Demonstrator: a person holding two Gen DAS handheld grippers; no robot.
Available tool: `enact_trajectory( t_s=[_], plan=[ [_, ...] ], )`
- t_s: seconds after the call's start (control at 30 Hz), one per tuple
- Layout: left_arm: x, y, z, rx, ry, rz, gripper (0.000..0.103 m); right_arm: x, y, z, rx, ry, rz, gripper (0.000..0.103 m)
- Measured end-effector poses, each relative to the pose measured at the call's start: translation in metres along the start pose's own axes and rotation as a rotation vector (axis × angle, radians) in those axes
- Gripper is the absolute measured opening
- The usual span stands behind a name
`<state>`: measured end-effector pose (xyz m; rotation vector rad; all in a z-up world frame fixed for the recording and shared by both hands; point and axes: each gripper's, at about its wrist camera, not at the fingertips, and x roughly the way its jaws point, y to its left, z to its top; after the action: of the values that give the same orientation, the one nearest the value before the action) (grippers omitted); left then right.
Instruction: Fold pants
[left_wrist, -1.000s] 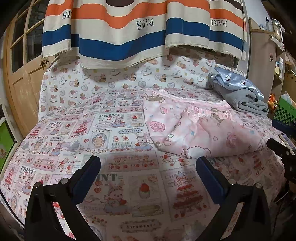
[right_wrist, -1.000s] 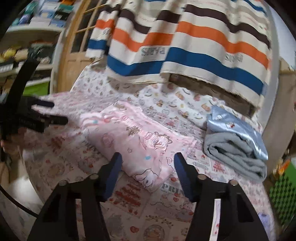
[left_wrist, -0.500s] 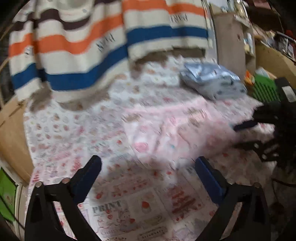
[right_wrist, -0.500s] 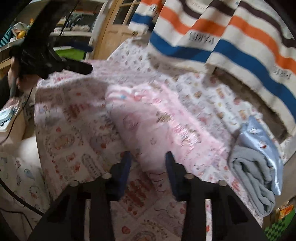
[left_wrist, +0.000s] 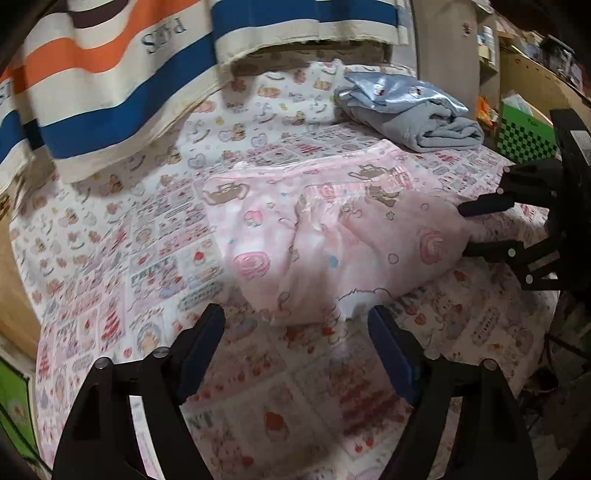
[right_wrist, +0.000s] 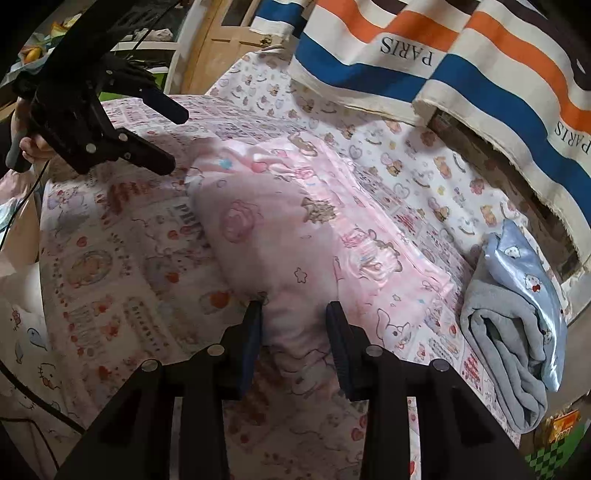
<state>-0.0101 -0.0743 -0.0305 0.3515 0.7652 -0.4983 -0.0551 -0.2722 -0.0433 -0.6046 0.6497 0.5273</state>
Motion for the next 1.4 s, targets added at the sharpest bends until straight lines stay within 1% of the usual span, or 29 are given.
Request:
enact_trajectory(
  t_s=[0.07,0.1,0.17,0.2,0.23,0.27,0.3,0.33,0.37,0.4,0.43,0.5,0.57,0.63,0.73,0.77,0.87,0.93,1.0,1.1,1.17,1.23,1.33,1.4],
  plan=[
    [0.007,0.002,0.002,0.015,0.006,-0.052,0.065,0.000,-0.001,-0.001,-0.002,-0.003,-0.004,0.036],
    [0.011,0.003,0.004,0.013,0.017,-0.076,0.063,0.001,-0.001,-0.001,0.000,-0.003,-0.001,0.036],
    [0.024,0.005,0.006,-0.007,0.060,-0.123,0.051,0.003,-0.003,0.000,0.007,-0.001,0.005,0.036],
    [0.030,0.006,0.007,-0.019,0.081,-0.140,0.049,0.004,-0.004,0.000,0.011,0.000,0.008,0.036],
    [0.032,0.007,0.008,-0.026,0.069,-0.145,0.046,0.005,-0.005,0.001,0.019,0.002,0.015,0.036],
    [0.033,0.007,0.008,-0.024,0.071,-0.155,0.037,0.006,-0.007,0.001,0.029,0.005,0.023,0.036],
    [0.034,0.007,0.009,-0.027,0.078,-0.162,0.034,0.007,-0.008,0.002,0.038,0.009,0.029,0.036],
    [0.034,0.007,0.009,-0.034,0.081,-0.165,0.021,0.008,-0.010,0.002,0.050,0.014,0.042,0.035],
    [0.034,0.007,0.010,-0.041,0.088,-0.170,0.010,0.009,-0.011,0.003,0.059,0.022,0.064,0.023],
    [0.033,0.007,0.010,-0.046,0.091,-0.172,0.007,0.009,-0.011,0.003,0.065,0.030,0.087,0.014],
    [0.031,0.008,0.010,-0.053,0.087,-0.173,0.005,0.009,-0.010,0.004,0.070,0.035,0.104,0.009],
    [0.021,0.006,0.007,-0.043,0.064,-0.171,0.004,0.004,-0.007,0.006,0.070,0.031,0.115,0.007],
    [0.008,0.003,0.003,-0.027,0.041,-0.148,0.004,-0.006,-0.001,0.006,0.054,0.005,0.126,0.007],
    [-0.005,0.003,-0.004,-0.037,0.034,-0.163,0.004,-0.013,0.000,0.006,0.052,0.000,0.143,0.006],
    [-0.024,0.004,-0.014,-0.062,0.030,-0.190,0.004,-0.026,0.006,0.003,0.075,-0.002,0.208,0.006],
    [-0.030,0.002,-0.017,-0.062,0.025,-0.191,0.004,-0.030,0.009,0.003,0.072,-0.008,0.216,0.006],
    [-0.051,-0.004,-0.027,-0.057,0.007,-0.184,0.005,-0.046,0.022,0.000,0.066,-0.031,0.246,0.006],
    [-0.058,-0.005,-0.027,-0.051,0.001,-0.160,0.005,-0.058,0.031,0.000,0.061,-0.065,0.243,0.006],
    [-0.058,0.000,-0.022,-0.066,-0.012,-0.139,0.005,-0.065,0.034,0.002,0.076,-0.095,0.257,0.006],
    [-0.051,0.008,-0.008,-0.103,-0.010,-0.145,0.005,-0.060,0.023,0.011,0.135,-0.095,0.274,0.006],
    [-0.046,0.012,0.005,-0.104,-0.023,-0.156,0.005,-0.055,0.005,0.016,0.201,-0.097,0.303,0.006],
    [-0.040,0.018,0.019,-0.102,-0.029,-0.133,0.005,-0.051,-0.011,0.022,0.229,-0.102,0.311,0.006],
    [-0.024,0.030,0.046,-0.109,-0.022,-0.142,0.005,-0.040,-0.037,0.032,0.264,-0.095,0.289,0.006],
    [-0.011,0.036,0.061,-0.116,-0.024,-0.122,0.005,-0.028,-0.056,0.039,0.293,-0.083,0.273,0.006]
  ],
)
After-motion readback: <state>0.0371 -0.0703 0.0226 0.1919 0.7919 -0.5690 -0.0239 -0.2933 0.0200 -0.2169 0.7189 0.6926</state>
